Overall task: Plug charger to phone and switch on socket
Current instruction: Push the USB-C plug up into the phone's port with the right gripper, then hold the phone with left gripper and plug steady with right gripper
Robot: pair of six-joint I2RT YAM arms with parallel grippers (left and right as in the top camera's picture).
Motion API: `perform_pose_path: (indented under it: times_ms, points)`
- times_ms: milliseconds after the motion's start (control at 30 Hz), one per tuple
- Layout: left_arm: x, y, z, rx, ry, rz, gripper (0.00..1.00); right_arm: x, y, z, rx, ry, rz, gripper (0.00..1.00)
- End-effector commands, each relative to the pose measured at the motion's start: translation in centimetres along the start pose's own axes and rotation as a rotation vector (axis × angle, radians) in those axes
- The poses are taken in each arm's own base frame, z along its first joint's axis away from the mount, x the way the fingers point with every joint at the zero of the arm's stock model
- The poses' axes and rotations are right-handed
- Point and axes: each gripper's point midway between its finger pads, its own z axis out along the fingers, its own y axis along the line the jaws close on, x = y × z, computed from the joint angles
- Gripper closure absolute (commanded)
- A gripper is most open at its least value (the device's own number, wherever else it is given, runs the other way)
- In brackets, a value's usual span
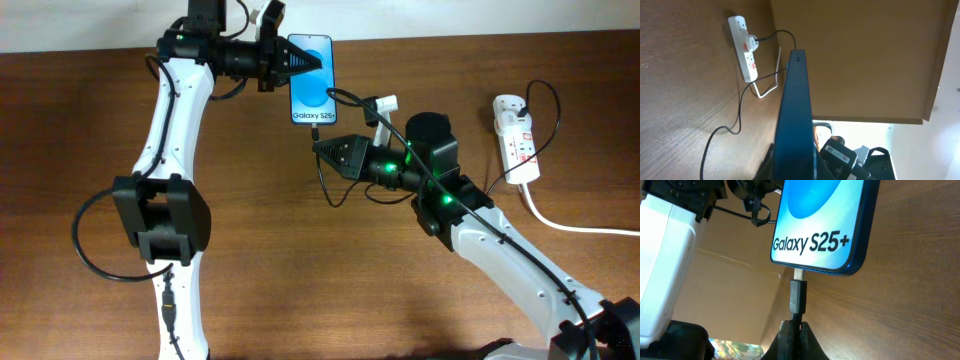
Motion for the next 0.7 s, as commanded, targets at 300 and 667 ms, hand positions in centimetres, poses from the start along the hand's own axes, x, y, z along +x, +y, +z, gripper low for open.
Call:
perform_pose_path:
  times_ms: [300, 667]
  points:
    - [1.6, -2.2, 2.7, 0.034, 0.066, 0.045, 1.00, -2.9, 0.4, -0.3, 0.010, -0.129, -0.029, 0.96]
    - [-0.5, -0.7, -1.2, -0.006, -0.027, 0.032, 1.00, -2.2, 0.5, -0.2, -0.001, -0.093, -0.020, 0.96]
